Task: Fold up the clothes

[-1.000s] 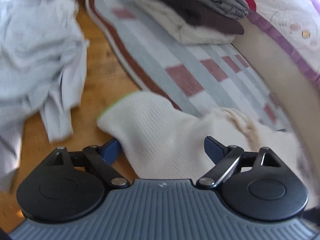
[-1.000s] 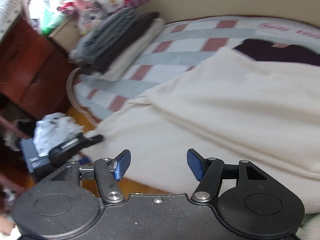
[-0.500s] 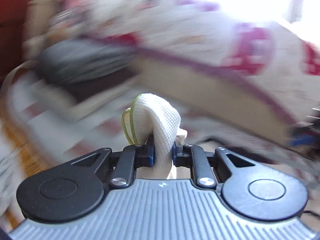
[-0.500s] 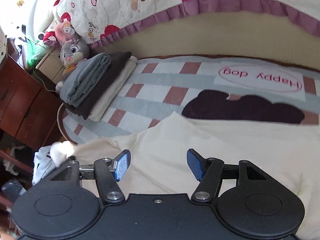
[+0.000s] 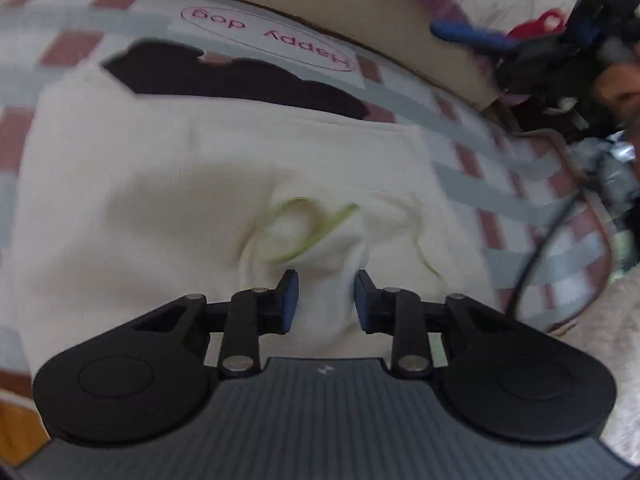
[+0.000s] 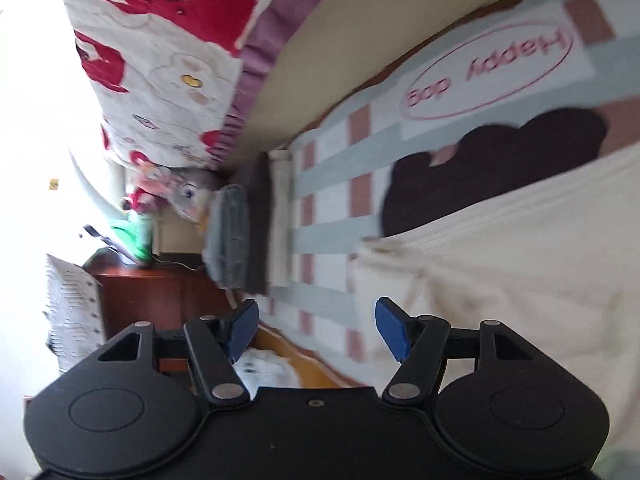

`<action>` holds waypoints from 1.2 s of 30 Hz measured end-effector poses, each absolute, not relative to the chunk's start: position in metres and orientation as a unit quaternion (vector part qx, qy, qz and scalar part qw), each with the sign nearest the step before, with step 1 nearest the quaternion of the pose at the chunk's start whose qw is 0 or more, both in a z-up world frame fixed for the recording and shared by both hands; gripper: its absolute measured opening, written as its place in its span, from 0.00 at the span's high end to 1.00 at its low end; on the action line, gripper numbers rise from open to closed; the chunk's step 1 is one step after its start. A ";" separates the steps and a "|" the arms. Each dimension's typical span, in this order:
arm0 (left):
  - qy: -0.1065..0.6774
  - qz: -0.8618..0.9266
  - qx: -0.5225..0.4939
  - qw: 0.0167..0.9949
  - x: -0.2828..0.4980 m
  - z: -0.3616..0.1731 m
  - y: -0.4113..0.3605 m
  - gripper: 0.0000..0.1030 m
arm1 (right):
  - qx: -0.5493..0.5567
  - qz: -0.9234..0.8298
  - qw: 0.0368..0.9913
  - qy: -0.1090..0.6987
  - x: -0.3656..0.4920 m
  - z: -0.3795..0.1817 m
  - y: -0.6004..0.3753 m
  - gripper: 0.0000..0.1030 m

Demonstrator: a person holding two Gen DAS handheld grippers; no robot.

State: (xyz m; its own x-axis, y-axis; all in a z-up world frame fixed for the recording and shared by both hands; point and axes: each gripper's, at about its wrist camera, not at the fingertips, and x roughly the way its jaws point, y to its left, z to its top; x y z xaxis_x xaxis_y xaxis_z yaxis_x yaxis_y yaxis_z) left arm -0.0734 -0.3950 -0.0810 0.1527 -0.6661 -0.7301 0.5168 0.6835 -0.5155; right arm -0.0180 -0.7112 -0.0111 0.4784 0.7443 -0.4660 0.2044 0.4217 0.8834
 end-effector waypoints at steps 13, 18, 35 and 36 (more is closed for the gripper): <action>0.472 -0.294 0.067 0.828 -0.096 -0.103 -0.315 0.38 | 0.213 0.126 0.844 0.475 -0.101 -0.085 -0.635 0.31; 0.465 -0.287 0.066 0.835 -0.108 -0.109 -0.308 0.35 | 0.174 0.079 0.856 0.480 -0.137 -0.096 -0.630 0.31; 0.511 -0.278 0.096 0.808 -0.107 -0.096 -0.303 0.34 | 0.160 0.074 0.873 0.454 -0.186 -0.115 -0.664 0.84; 0.497 -0.286 0.099 0.813 -0.109 -0.090 -0.301 0.36 | 0.163 0.063 0.876 0.449 -0.188 -0.109 -0.668 0.79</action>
